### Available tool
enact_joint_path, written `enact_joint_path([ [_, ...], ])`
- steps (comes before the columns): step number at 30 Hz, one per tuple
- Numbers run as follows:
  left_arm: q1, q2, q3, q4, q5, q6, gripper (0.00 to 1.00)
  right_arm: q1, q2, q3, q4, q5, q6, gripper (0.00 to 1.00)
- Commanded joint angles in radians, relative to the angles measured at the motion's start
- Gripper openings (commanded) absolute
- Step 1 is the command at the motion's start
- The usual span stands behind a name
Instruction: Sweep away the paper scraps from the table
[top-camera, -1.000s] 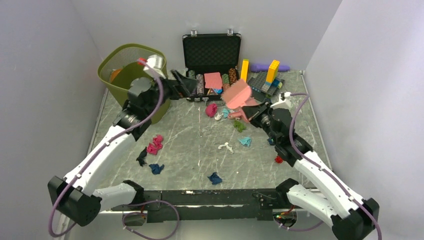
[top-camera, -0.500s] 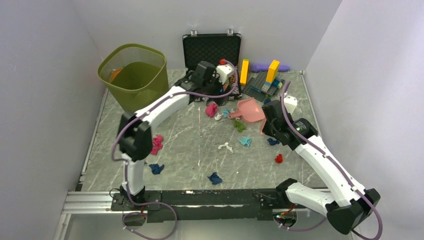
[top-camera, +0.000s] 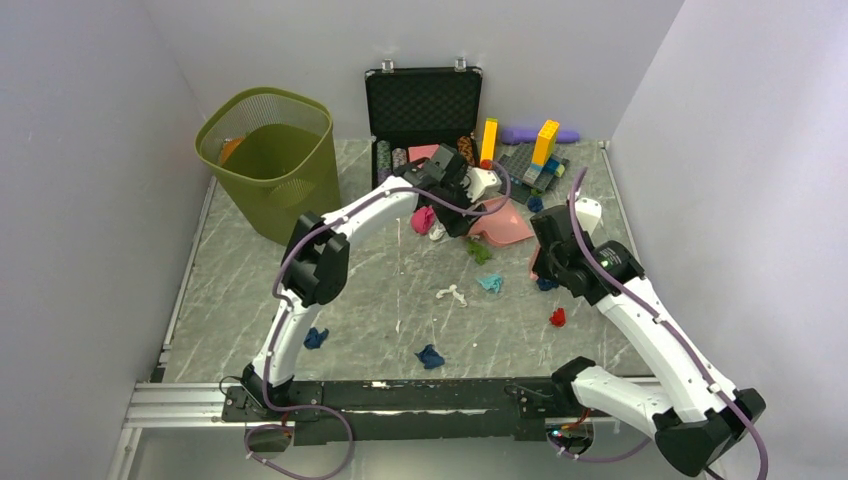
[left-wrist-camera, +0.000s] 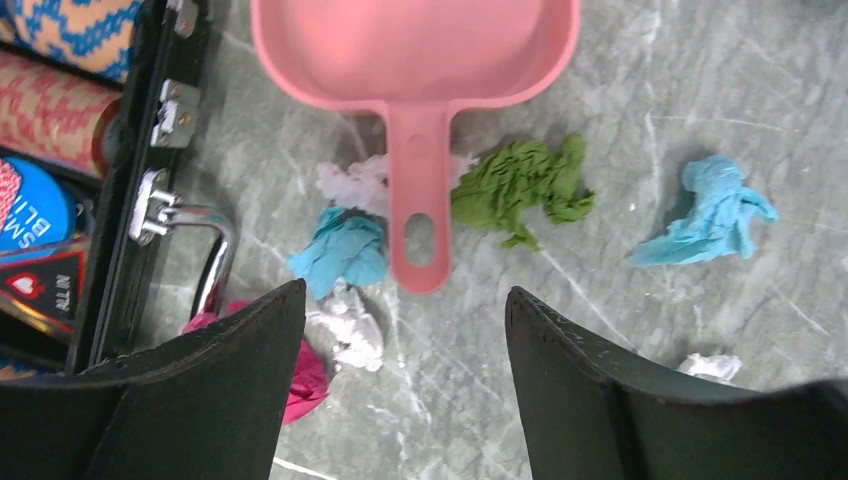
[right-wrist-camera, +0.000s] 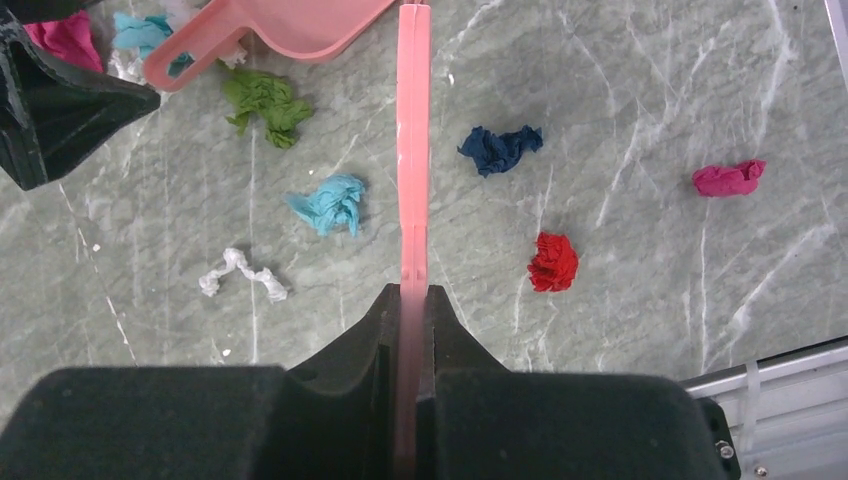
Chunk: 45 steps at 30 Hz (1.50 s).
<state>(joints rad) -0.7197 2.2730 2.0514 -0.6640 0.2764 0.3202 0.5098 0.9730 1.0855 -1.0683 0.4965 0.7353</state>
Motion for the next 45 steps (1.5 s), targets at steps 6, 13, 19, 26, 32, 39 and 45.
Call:
enact_joint_path([
  [6, -0.062, 0.063, 0.066, 0.033, -0.018, -0.004, 0.69, -0.018, 0.022, 0.03, 0.037, -0.014, -0.043, 0.0],
  [13, -0.061, 0.149, 0.151, 0.048, -0.049, -0.017, 0.67, -0.027, -0.01, 0.026, 0.045, -0.039, -0.043, 0.0],
  [19, -0.057, 0.235, 0.233, 0.025, -0.087, -0.05, 0.56, -0.027, -0.037, 0.037, 0.051, -0.052, -0.049, 0.0],
  [26, -0.057, 0.123, 0.11, 0.093, -0.043, -0.082, 0.33, -0.028, -0.021, 0.045, 0.045, -0.043, -0.051, 0.0],
  [32, -0.057, -0.013, 0.058, 0.062, -0.011, -0.124, 0.17, -0.029, -0.013, 0.06, 0.054, -0.052, -0.047, 0.0],
  [39, -0.058, -0.19, -0.087, 0.099, 0.006, -0.207, 0.13, -0.03, -0.02, 0.047, 0.069, -0.043, -0.038, 0.0],
  [45, -0.044, -0.315, -0.165, 0.049, -0.064, -0.358, 0.0, -0.043, 0.025, 0.042, 0.115, -0.099, -0.052, 0.0],
])
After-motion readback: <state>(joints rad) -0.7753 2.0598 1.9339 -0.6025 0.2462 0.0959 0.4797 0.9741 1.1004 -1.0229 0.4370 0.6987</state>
